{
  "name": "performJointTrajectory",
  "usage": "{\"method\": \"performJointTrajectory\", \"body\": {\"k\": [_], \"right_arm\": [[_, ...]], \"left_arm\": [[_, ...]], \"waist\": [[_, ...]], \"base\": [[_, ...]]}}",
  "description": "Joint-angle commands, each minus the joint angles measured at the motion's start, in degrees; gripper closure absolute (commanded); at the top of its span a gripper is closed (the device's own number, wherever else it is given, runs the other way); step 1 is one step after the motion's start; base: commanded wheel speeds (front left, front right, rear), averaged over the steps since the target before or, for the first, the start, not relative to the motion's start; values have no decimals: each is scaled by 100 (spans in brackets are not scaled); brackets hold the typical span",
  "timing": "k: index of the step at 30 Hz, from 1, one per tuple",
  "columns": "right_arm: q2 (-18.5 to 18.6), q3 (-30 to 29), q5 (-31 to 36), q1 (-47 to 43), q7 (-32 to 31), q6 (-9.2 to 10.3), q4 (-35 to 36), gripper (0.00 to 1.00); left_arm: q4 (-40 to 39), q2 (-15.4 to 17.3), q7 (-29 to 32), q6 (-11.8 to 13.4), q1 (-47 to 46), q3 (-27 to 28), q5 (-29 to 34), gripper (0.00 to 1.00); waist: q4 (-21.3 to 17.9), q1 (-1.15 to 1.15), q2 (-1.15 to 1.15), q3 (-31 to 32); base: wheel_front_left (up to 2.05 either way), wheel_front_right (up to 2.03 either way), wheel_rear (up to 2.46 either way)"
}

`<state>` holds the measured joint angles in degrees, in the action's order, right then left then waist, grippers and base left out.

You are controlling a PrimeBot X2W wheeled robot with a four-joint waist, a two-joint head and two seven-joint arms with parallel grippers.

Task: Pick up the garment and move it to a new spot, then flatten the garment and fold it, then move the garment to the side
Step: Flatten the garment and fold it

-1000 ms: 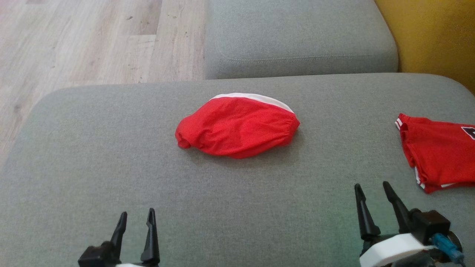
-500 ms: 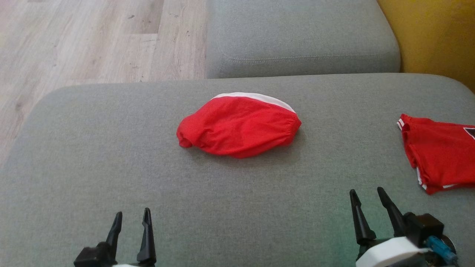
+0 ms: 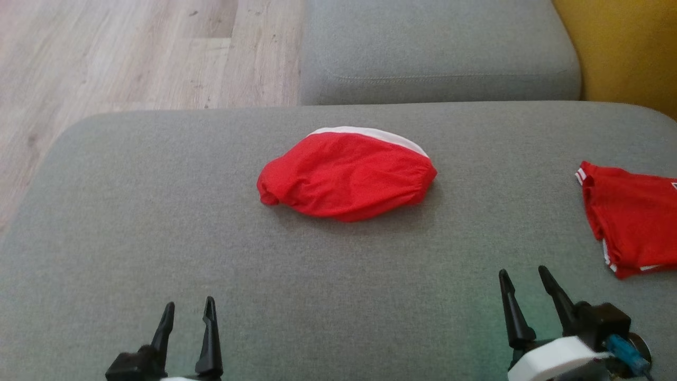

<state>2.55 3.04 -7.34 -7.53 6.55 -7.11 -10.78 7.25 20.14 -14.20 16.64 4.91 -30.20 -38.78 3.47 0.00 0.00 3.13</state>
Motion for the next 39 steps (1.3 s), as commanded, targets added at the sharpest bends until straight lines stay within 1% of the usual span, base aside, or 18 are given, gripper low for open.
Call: {"method": "performJointTrajectory", "body": {"k": [1,4,7,11,12,13,15,18,23,28,33,39], "right_arm": [[32,109,83,396,7,-37,179,0],[32,115,272,737,-109,-37,192,0],[32,138,517,1279,-297,-37,130,0],[33,193,847,2263,-675,-37,-147,0],[33,193,847,2263,-675,-37,-147,0],[60,217,907,2535,-777,-37,-269,0],[201,270,959,3067,-990,-37,-545,0],[523,398,894,3820,-1333,-37,-1045,0],[1067,758,565,4879,-1848,-37,-2007,0],[1412,1189,-11,5521,-2236,-37,-2898,0],[1548,1617,-609,5764,-2473,-37,-3541,0],[1645,1990,-1061,6007,-2541,-37,-4026,0]], "left_arm": [[-176,111,-34,21,-275,175,15,0],[-205,89,-20,39,-312,141,37,0],[-220,55,-7,30,-383,87,68,0],[-261,-28,-5,-14,-561,1,127,0],[-261,-28,-5,-14,-561,1,127,0],[-255,-53,-7,-36,-620,-17,143,0],[-244,-116,-14,-80,-744,-59,180,0],[-242,-219,-23,-130,-915,-133,249,0],[-208,-397,-39,-222,-1148,-252,352,0],[-97,-581,-56,-334,-1300,-334,420,0],[23,-723,-68,-443,-1383,-393,493,0],[82,-814,-74,-501,-1449,-395,575,0]], "waist": [[35,0,0,-53],[90,0,0,-160],[177,0,0,-287],[383,0,0,-619],[383,0,0,-619],[448,0,0,-698],[610,0,0,-873],[903,0,0,-1149],[1375,0,0,-1593],[1720,0,0,-1901],[1943,0,0,-2015],[2031,0,0,-2100]], "base": [[0,0,0],[0,0,0],[0,0,0],[0,0,0],[0,0,0],[0,0,0],[0,0,0],[0,0,0],[0,0,0],[0,0,0],[0,0,0],[0,0,0]]}}
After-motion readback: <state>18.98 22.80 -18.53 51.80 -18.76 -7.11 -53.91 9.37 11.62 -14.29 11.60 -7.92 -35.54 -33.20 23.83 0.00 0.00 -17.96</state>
